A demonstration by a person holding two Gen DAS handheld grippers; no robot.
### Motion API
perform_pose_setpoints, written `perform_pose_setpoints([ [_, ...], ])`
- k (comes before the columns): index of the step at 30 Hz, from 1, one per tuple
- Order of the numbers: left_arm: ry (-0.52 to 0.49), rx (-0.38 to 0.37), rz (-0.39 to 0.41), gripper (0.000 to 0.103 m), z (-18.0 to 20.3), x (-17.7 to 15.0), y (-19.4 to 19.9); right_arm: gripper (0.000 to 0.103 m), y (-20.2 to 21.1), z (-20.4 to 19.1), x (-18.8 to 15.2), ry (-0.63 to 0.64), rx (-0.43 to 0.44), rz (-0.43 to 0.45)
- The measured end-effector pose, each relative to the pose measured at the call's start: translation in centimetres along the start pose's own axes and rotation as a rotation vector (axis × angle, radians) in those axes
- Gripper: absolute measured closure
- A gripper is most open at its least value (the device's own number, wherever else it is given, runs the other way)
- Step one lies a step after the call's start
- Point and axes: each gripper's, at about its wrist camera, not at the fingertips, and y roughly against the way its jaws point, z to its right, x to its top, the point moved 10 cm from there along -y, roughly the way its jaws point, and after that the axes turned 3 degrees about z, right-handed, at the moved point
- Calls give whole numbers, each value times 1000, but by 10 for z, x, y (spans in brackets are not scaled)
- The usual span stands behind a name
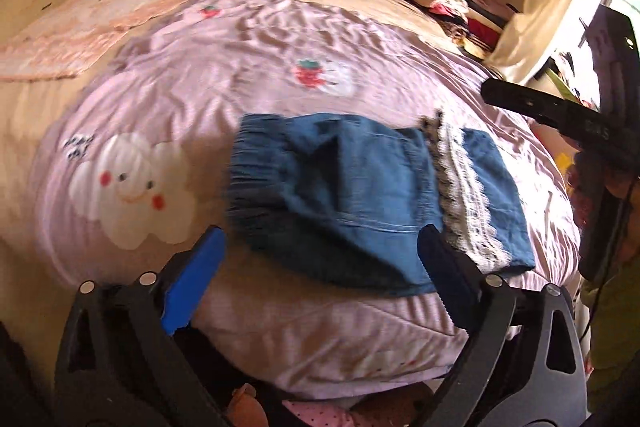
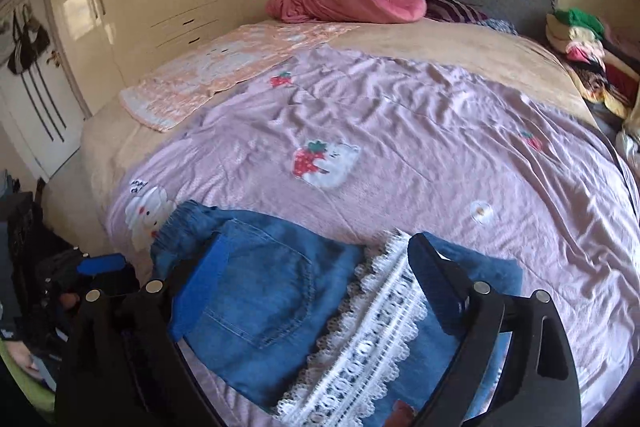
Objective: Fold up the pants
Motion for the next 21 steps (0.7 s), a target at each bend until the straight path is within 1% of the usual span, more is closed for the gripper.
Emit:
perform_pose_setpoints([
  [4, 58, 1, -11, 10, -20, -6, -5, 12, -16, -21, 2, 49, 18, -30],
  [9, 134, -8, -23, 10, -39, -13, -14, 12, -44, -49, -2, 113, 54, -88],
  [12, 183, -36, -33, 10, -43, -17, -22, 12, -64, -62, -8, 149, 76, -131],
  [14, 208, -56, -13, 12, -43, -16, -24, 12, -76, -71, -11, 167, 96, -156],
  [16, 209, -64, -10, 27, -42, -15, -29, 12, -86, -79, -11, 179, 112, -176],
  [17, 213, -70, -14, 32, -41, -15, -32, 12, -92, -84, -11, 186, 130, -183],
  [19, 218, -96, -17, 54, -38, -16, -36, 12, -100, -92, -10, 190, 161, -196],
  [20, 219, -107, -17, 58, -35, -15, -37, 12, -105, -96, -9, 191, 180, -205],
  [21, 216, -120, -18, 64, -32, -16, -40, 12, -109, -99, -8, 192, 193, -213],
])
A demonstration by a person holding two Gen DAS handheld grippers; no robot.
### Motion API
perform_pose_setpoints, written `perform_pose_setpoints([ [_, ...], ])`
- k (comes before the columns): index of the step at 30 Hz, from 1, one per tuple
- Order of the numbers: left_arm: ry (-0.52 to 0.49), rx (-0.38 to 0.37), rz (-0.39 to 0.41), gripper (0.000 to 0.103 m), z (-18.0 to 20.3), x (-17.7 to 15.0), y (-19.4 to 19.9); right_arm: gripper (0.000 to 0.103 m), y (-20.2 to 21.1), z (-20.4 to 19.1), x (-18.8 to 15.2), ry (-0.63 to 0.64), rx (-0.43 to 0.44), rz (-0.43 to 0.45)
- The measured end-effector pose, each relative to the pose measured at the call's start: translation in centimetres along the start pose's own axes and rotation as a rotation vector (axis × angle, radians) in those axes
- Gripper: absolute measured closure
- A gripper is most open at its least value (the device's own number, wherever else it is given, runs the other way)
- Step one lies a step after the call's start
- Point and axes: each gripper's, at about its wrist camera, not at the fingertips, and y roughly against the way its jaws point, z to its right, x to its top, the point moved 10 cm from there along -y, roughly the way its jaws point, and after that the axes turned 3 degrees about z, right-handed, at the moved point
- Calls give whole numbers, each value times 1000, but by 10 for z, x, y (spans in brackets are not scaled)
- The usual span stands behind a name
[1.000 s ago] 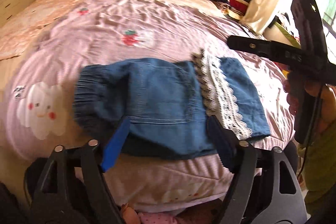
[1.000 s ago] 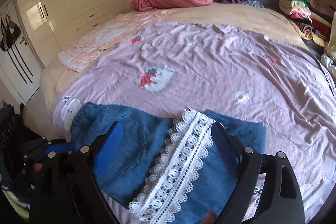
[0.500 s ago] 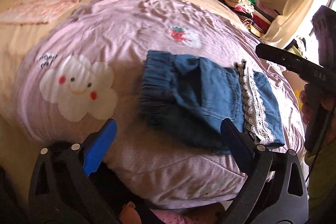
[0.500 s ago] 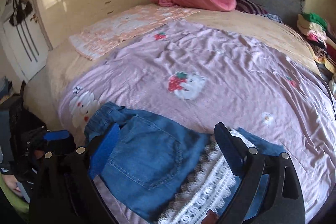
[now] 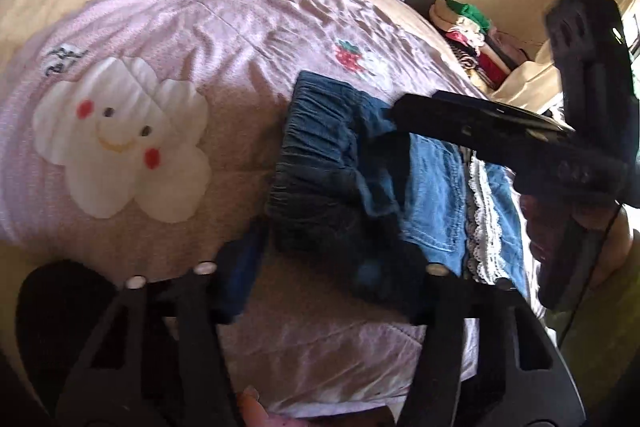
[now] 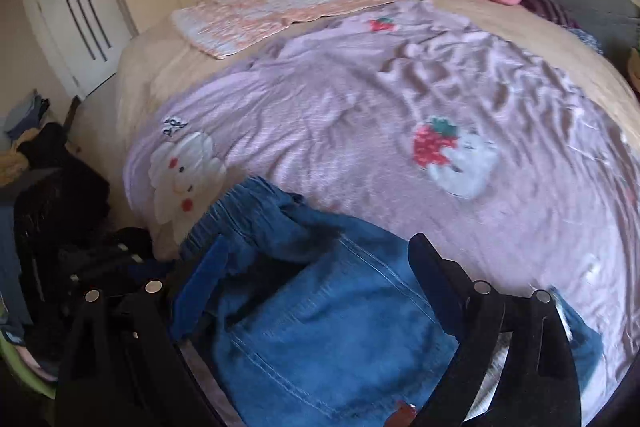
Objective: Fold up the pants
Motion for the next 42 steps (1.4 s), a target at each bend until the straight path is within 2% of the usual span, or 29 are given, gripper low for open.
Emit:
perform_pose_setpoints([
  [8, -3, -11, -9, 65, -2, -3, -11, 14, -47, -20, 7, 88, 74, -98],
  [9, 0, -15, -11, 65, -2, -3, -12, 19, -55, -23, 7, 95, 86, -113],
  [11, 0, -21, -13, 65, -3, -3, -13, 38, -67, -29, 3, 93, 129, -148],
  [12, 6, -29, -13, 65, -4, -3, -14, 55, -75, -31, -2, 90, 147, -173],
  [13, 8, -31, -15, 63, -5, -3, -14, 57, -78, -31, -5, 88, 143, -179],
  [14, 10, -31, -17, 61, -6, -4, -14, 58, -79, -30, -6, 77, 153, -170],
  [16, 24, -50, -16, 54, -9, -3, -12, 70, -70, -27, -2, 25, 202, -140],
  [17, 31, -63, -12, 52, -9, -2, -11, 71, -59, -23, 1, -10, 242, -113],
  [22, 32, -113, 14, 23, 2, 8, -6, 74, -8, -9, 12, -73, 349, -2],
  [25, 39, -177, 14, 16, 19, 16, -9, 74, 23, 0, 18, -81, 394, 66],
  [29, 46, -305, -11, 19, 55, 24, -13, 74, 66, 22, 18, -94, 403, 159],
  [31, 42, -377, -42, 47, 81, 23, -14, 74, 84, 35, 14, -101, 394, 190],
  [32, 40, -405, -60, 50, 94, 22, -15, 74, 93, 43, 10, -104, 386, 206],
  [34, 17, -416, -80, 57, 118, 18, -19, 74, 107, 56, 2, -113, 374, 228],
  [39, -47, -426, -101, 57, 171, 7, -26, 74, 146, 91, -22, -148, 339, 298],
  [42, -86, -398, -104, 57, 196, -1, -35, 74, 161, 112, -39, -172, 325, 334],
])
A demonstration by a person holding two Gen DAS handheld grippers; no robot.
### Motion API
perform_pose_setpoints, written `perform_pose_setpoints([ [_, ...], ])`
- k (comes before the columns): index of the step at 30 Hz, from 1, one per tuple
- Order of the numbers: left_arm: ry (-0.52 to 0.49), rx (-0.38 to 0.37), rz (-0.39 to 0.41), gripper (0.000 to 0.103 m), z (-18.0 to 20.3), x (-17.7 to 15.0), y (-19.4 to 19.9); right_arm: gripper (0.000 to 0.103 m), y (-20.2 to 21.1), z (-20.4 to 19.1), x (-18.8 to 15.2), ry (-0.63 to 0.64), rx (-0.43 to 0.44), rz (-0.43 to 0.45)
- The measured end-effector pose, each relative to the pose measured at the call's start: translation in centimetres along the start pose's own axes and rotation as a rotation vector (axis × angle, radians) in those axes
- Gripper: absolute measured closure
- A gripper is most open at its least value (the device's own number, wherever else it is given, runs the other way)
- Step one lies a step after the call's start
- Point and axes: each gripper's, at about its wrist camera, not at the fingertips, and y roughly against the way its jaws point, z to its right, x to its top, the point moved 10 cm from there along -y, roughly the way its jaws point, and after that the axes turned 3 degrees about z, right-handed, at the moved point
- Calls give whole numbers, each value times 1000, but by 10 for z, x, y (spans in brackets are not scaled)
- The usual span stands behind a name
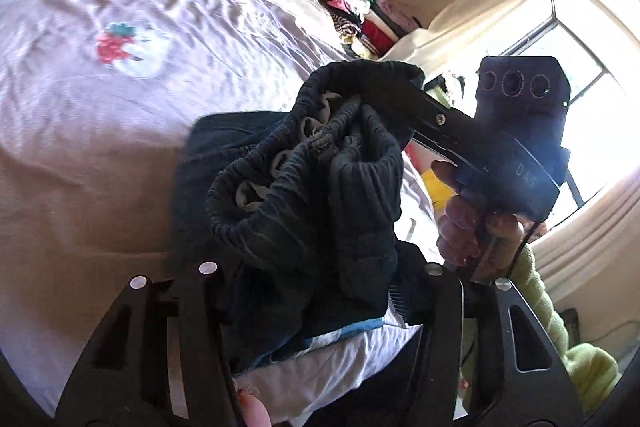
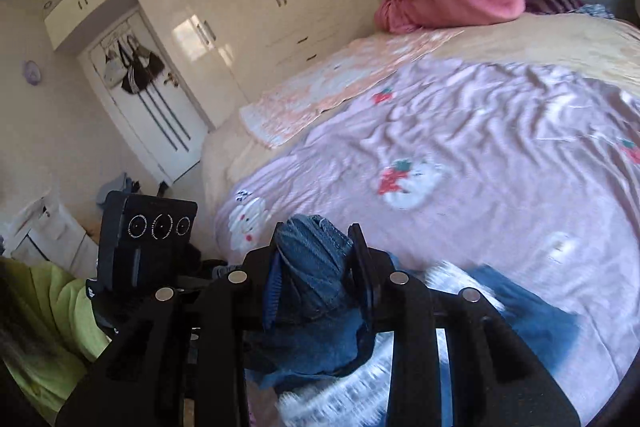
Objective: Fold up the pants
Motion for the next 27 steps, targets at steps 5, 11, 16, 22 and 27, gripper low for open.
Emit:
perform_pose_setpoints([
  [5, -58, 86, -21, 57, 6, -17, -31, 71, 20, 30, -27, -73, -30, 28],
  [11, -98, 113, -11, 40, 13, -23, -35, 45, 54, 51, -51, -175, -35, 115],
  [16, -204, 67, -36, 35, 42, -42, -44, 37, 82, 69, -70, -236, -96, 159],
  [22, -258, 81, -154, 35, 40, -89, -68, 35, 90, 78, -94, -240, -249, 93],
  [27, -276, 70, -161, 35, 40, -88, -61, 35, 69, 73, -99, -199, -324, -6],
])
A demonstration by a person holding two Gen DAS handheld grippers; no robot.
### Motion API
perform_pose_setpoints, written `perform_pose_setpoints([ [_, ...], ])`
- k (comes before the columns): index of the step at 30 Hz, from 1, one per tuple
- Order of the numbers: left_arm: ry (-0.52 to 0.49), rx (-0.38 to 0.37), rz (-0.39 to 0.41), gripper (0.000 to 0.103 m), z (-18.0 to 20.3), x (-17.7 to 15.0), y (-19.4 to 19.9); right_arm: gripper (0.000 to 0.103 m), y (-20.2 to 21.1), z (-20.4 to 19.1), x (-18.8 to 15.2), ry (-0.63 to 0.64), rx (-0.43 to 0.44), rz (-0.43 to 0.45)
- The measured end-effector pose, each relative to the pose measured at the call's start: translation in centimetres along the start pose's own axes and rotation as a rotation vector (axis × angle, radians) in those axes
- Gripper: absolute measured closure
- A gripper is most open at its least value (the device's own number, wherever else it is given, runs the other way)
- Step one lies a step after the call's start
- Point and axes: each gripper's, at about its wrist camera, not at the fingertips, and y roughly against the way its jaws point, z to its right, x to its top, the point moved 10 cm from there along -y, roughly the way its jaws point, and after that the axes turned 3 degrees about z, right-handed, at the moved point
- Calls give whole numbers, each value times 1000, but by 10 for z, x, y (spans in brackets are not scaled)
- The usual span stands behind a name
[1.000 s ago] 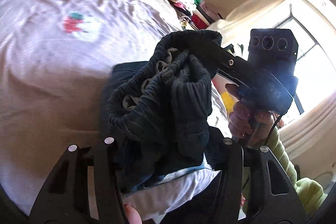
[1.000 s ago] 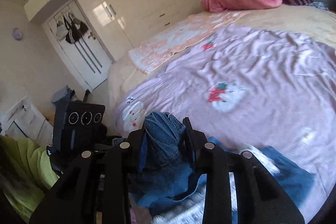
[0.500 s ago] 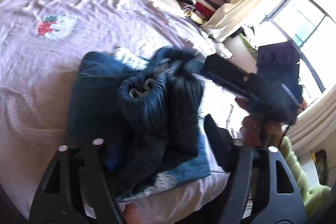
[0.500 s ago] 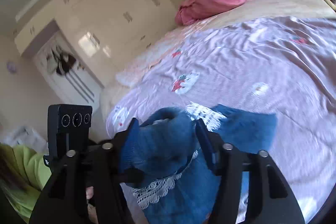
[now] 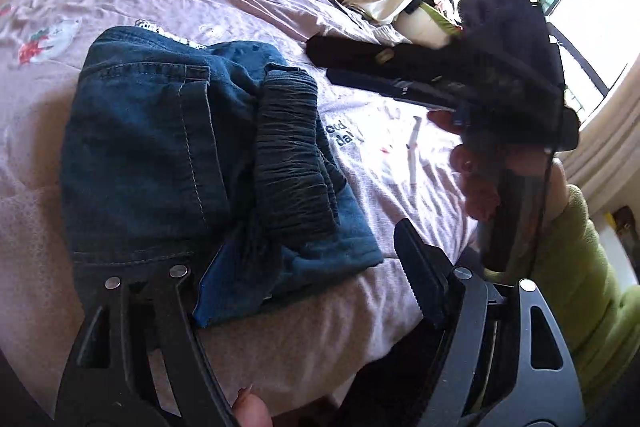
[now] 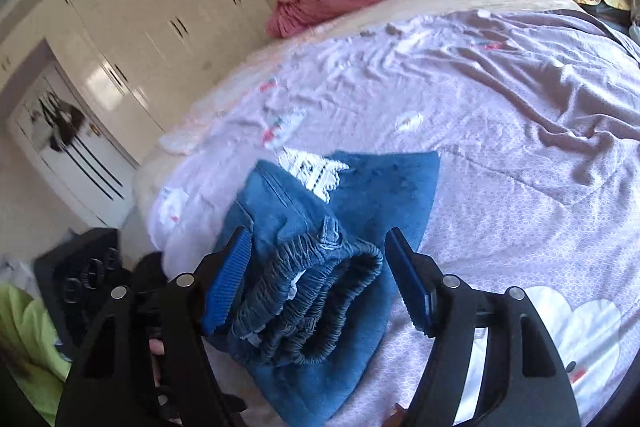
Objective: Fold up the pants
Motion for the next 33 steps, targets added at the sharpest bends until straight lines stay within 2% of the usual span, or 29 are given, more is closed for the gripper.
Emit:
perform_pose_setpoints([
  [5, 41, -15, 51, 35, -5, 8, 35, 35, -19, 17, -29, 100, -167, -142],
  [11, 59, 160, 119, 35, -44, 26, 64, 35, -2, 21, -38, 111, -184, -147],
  [14, 17, 198, 117, 48, -43, 27, 62, 35, 14, 9, -21, 119, -151, -84],
  [18, -81, 180, 94, 73, -22, 21, 49, 35, 16, -9, 8, 126, -110, -30],
  [22, -137, 127, 7, 75, -5, 1, 25, 35, -5, -24, 23, 174, -100, -67],
  [24, -148, 133, -33, 75, -5, -11, 14, 35, -21, -27, 25, 181, -97, -103],
  [29, -131, 121, -61, 75, -10, -19, 6, 46, -63, -17, 23, 193, -150, -202],
  [31, -135, 125, -63, 75, -10, -22, 6, 49, -77, -16, 15, 183, -125, -251],
  [32, -139, 127, -62, 75, -9, -22, 5, 54, -82, -17, 11, 187, -115, -270],
  [33, -142, 129, -61, 75, -9, -23, 5, 70, -87, -22, 5, 194, -88, -291],
])
